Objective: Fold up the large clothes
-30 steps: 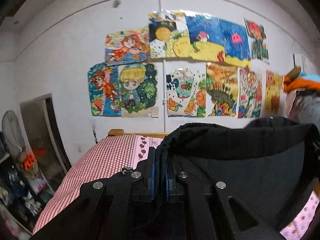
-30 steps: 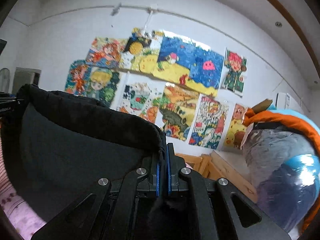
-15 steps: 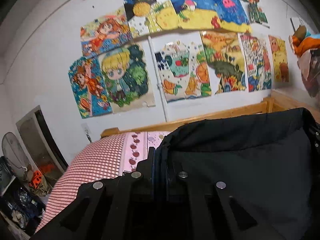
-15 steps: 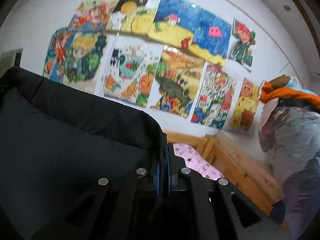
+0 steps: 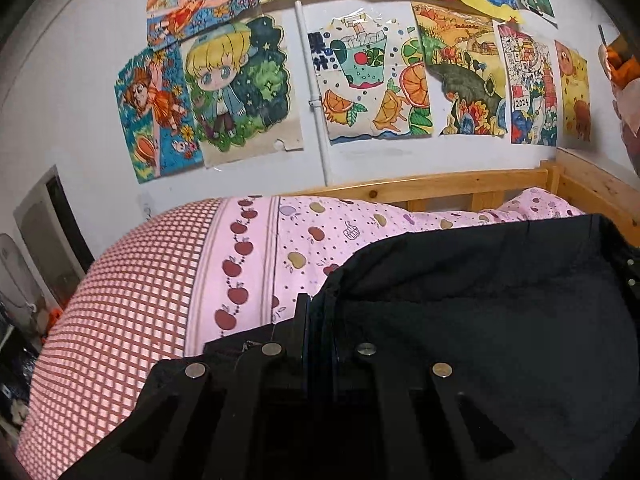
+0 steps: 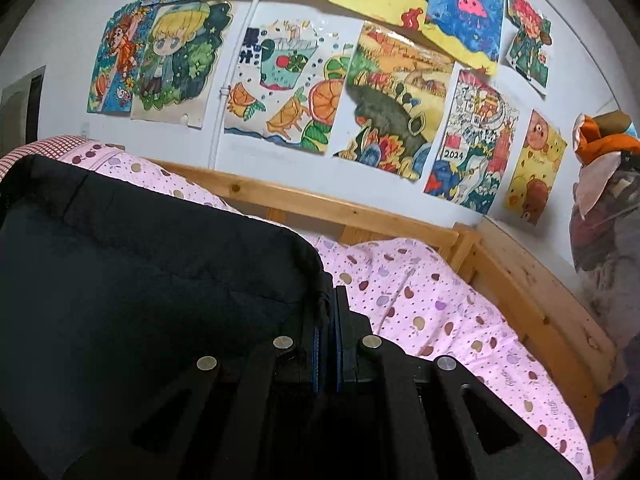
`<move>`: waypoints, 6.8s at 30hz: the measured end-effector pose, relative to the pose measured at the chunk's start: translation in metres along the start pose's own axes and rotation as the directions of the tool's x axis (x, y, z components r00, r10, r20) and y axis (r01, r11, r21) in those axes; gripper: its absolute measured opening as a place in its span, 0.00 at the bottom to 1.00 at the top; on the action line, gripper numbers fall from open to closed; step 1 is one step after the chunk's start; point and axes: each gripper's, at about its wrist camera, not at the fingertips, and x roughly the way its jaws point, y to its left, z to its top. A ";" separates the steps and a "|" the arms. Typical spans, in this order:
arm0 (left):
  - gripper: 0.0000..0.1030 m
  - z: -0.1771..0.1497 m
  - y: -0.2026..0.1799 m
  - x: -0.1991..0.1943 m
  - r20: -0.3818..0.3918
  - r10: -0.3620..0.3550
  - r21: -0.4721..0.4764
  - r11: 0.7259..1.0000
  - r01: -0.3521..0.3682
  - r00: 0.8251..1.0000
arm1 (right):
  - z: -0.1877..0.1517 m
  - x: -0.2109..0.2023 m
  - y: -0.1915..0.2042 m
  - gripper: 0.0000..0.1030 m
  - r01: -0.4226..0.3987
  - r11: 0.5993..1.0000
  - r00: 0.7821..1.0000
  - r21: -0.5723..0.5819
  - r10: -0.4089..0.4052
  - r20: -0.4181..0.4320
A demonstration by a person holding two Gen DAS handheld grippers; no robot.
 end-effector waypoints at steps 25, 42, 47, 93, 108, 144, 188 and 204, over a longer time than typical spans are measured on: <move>0.96 -0.012 0.048 -0.114 0.153 -0.268 0.002 0.963 0.271 0.951 | -0.006 -0.086 -0.069 0.77 -0.306 0.928 0.950 0.213 0.312 0.004; 0.98 -0.012 0.026 0.016 -0.081 -0.141 -0.013 0.990 0.141 0.987 | -0.061 0.043 -0.087 0.77 -0.146 0.915 0.925 0.375 0.261 -0.275; 1.00 -0.029 0.045 0.053 -0.146 -0.255 -0.173 0.958 0.229 0.956 | -0.079 0.077 -0.098 0.80 -0.167 0.884 0.899 0.436 0.318 -0.301; 1.00 -0.059 0.128 -0.050 -0.172 -0.143 -0.104 0.986 0.126 0.975 | -0.086 -0.037 -0.151 0.88 -0.215 0.922 0.943 0.322 0.282 -0.177; 1.00 -0.092 0.123 -0.001 -0.361 -0.408 -0.118 0.912 0.394 0.838 | -0.151 0.008 -0.163 0.88 -0.312 0.802 0.801 0.510 0.510 -0.313; 0.98 -0.089 0.072 0.087 -0.512 -0.614 -0.392 0.790 0.472 0.601 | -0.196 0.073 -0.121 0.99 -0.477 0.595 0.619 0.648 0.750 -0.233; 0.17 -0.048 0.085 -0.146 -0.442 -0.483 -0.328 0.871 0.365 0.756 | -0.077 -0.139 -0.210 0.13 -0.444 0.743 0.808 0.500 0.573 -0.134; 0.18 -0.106 0.055 -0.155 -0.466 -0.403 -0.251 0.914 0.319 0.787 | -0.148 -0.138 -0.193 0.14 -0.376 0.762 0.792 0.528 0.560 -0.244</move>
